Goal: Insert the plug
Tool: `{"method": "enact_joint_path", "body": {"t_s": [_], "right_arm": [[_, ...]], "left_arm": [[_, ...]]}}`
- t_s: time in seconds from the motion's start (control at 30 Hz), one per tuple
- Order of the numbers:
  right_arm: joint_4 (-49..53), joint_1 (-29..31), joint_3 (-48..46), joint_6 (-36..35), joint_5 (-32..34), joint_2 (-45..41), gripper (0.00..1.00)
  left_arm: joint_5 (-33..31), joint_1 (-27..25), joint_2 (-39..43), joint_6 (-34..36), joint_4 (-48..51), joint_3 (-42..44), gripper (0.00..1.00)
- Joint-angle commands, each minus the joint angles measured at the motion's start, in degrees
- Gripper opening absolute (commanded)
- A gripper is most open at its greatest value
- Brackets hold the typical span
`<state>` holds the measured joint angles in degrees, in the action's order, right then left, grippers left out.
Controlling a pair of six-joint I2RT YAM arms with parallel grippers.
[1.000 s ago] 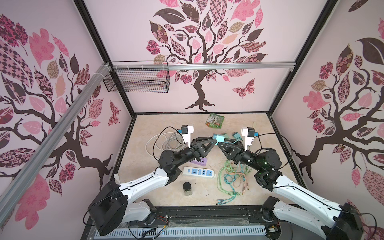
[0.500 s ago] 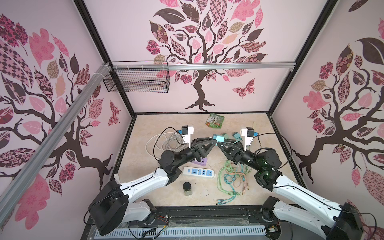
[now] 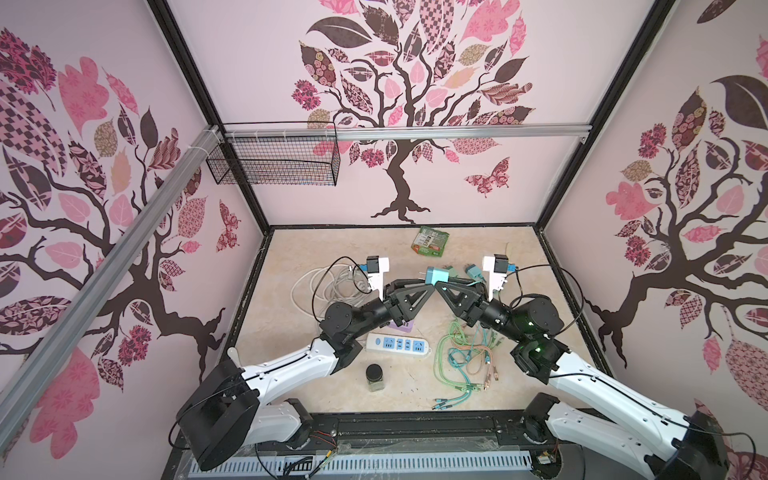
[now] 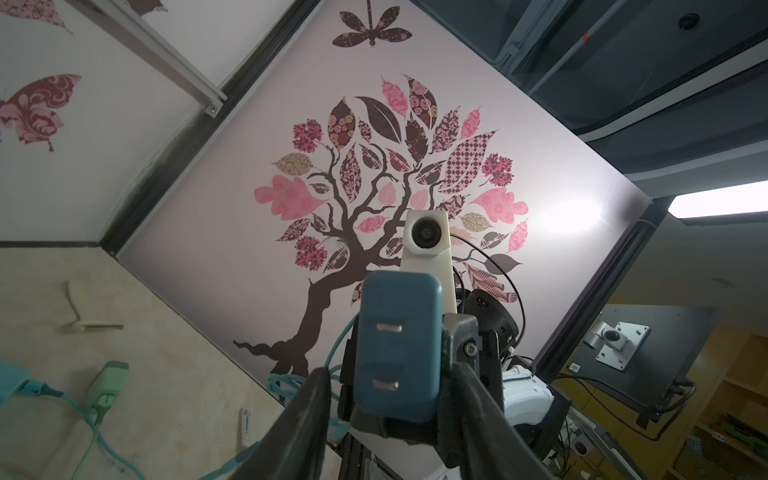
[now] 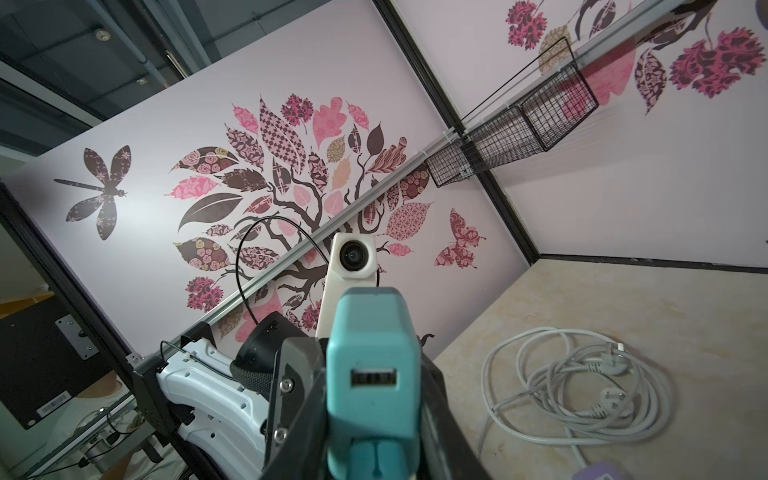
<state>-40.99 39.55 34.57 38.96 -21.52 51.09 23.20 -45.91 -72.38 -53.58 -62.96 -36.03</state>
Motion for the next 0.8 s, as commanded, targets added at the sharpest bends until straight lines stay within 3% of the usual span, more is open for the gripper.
{"method": "enact_joint_path", "body": {"t_s": [0.0,0.2,0.37,0.6,0.77], "right_arm": [[3.5,-0.1,3.9,-2.8,2.8,-1.5,0.24],[11.5,-0.1,7.1,-6.6,3.6,-1.1,0.23],[20.2,-0.2,11.6,-11.2,4.6,-0.3,0.23],[31.4,-0.2,19.9,-18.3,5.3,2.1,0.23],[38.1,-0.2,26.5,-22.9,5.7,4.6,0.23]], "left_arm": [[-0.3,-0.3,3.4,3.0,5.5,1.2,0.55],[-1.8,-0.2,9.3,6.7,15.3,2.8,0.6],[-2.3,1.2,15.3,10.0,33.0,1.7,0.63],[-3.4,7.1,24.4,9.1,44.4,7.0,0.63],[-9.2,8.5,31.2,13.3,59.9,7.3,0.64]]}}
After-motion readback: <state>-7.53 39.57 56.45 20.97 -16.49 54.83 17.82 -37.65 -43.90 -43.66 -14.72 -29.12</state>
